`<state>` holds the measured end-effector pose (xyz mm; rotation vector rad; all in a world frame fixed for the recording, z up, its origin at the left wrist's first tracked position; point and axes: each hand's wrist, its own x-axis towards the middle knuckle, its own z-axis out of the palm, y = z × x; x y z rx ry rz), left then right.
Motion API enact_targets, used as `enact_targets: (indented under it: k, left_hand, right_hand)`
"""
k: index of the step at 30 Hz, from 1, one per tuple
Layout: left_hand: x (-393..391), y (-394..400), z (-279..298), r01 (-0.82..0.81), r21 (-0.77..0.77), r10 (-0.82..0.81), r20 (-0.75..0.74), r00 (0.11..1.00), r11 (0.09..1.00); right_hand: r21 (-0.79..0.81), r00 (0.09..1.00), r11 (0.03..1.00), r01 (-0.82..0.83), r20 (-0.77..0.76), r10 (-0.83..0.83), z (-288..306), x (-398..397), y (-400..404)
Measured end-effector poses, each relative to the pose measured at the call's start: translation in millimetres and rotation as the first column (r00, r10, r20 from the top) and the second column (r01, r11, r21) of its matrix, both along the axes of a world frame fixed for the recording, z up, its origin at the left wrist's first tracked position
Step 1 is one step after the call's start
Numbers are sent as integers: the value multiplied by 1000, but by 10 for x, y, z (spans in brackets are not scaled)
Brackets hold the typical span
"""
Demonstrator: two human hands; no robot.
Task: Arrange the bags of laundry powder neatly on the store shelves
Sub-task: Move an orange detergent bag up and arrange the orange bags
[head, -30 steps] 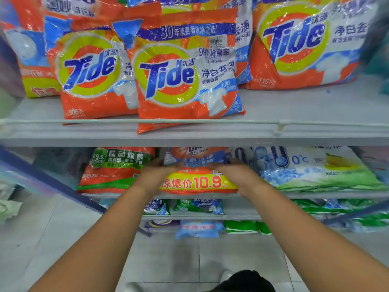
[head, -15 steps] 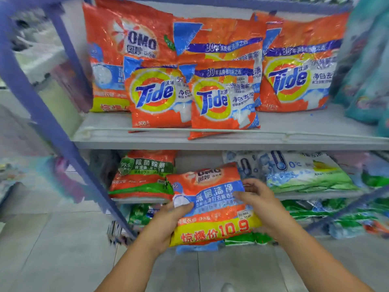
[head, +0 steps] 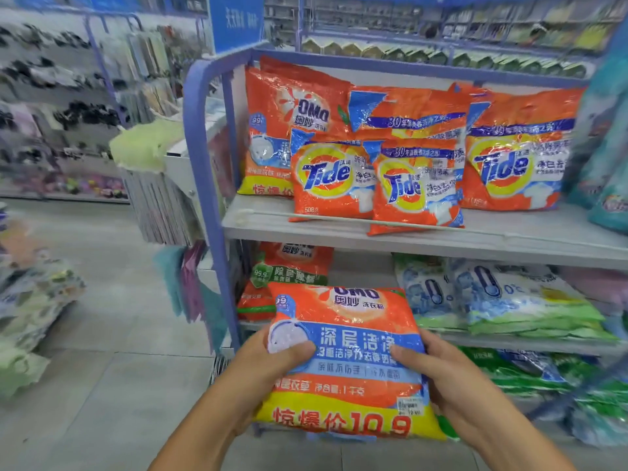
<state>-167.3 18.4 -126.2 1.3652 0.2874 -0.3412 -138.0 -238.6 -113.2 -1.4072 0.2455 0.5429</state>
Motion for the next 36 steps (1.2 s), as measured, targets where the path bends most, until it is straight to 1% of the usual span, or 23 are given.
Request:
enact_targets:
  k: [3, 5, 8, 10, 14, 17, 19, 20, 22, 23, 24, 25, 26, 28, 30, 31, 32, 33, 35, 36]
  left_hand:
    - [-85, 139, 273, -21, 46, 15, 109, 994, 999]
    - [-101, 203, 434, -23, 51, 13, 176, 984, 998]
    - [7, 303, 628, -38, 77, 16, 261, 965, 996]
    - [157, 341, 739, -60, 135, 13, 321, 947, 989]
    - [561, 346, 992, -203, 242, 79, 439, 895, 949]
    - [909, 340, 1263, -314, 315, 89, 565, 821, 895]
    - [1159, 333, 1465, -404, 347, 92, 652, 753, 846]
    - [1288, 323, 1547, -459, 365, 99, 687, 720, 810]
    - [1586, 302, 1631, -590, 390, 134, 746, 653, 707]
    - [1708, 289, 1609, -657, 411, 154, 764, 626, 633]
    - [1838, 263, 1570, -718, 444, 170, 776, 607, 536]
    - [1936, 223, 1502, -746, 500, 180, 765, 619, 441]
    - [2003, 175, 1423, -745, 555, 186, 741, 645, 370]
    - [2102, 63, 1249, -729, 638, 114, 728, 676, 246]
    - [2221, 3, 1071, -702, 692, -31, 716, 697, 168]
    - [2295, -7, 1006, -679, 722, -73, 690, 720, 134]
    - [2366, -5, 954, -657, 747, -82, 664, 743, 103]
    - [2412, -6, 923, -641, 763, -71, 646, 760, 82]
    - [2450, 6, 879, -637, 768, -58, 640, 766, 62]
    - [2445, 13, 881, -634, 771, -61, 637, 769, 62]
  right_hand:
    - [31, 995, 999, 14, 100, -17, 214, -109, 153]
    - [45, 986, 998, 36, 163, -43, 367, -147, 224]
    - [53, 961, 998, 42, 272, -55, 590, -90, 325]
    - [59, 941, 996, 63, 330, -79, 683, 39, 387]
    - [49, 883, 995, 88, 458, -101, 853, 425, 502]
    - [39, 831, 995, 87, 549, -94, 1020, 830, 544]
    - [39, 788, 996, 77, 610, -85, 1168, 1176, 587]
    - [45, 766, 997, 62, 638, -77, 1235, 1358, 619]
    - [22, 713, 999, 46, 699, -49, 1328, 1729, 746]
    - [-30, 696, 998, 58, 718, -19, 1314, 1884, 836]
    - [-89, 683, 994, 60, 730, 24, 1296, 2044, 927]
    - [-161, 678, 985, 55, 731, 81, 1254, 2187, 1008]
    - [-226, 670, 973, 46, 729, 138, 1209, 2297, 1080]
    - [-318, 658, 948, 35, 721, 217, 1140, 2442, 1160]
    - [-332, 649, 942, 44, 727, 225, 1141, 2502, 1177]
    - [-331, 643, 943, 45, 732, 226, 1151, 2504, 1173]
    - [-334, 642, 942, 36, 730, 235, 1155, 2511, 1164]
    - [-344, 664, 939, 6, 704, 253, 1177, 2508, 1147]
    - [-367, 711, 925, -95, 626, 321, 1286, 2446, 1065]
    - [-388, 700, 912, -135, 614, 364, 1376, 2425, 978]
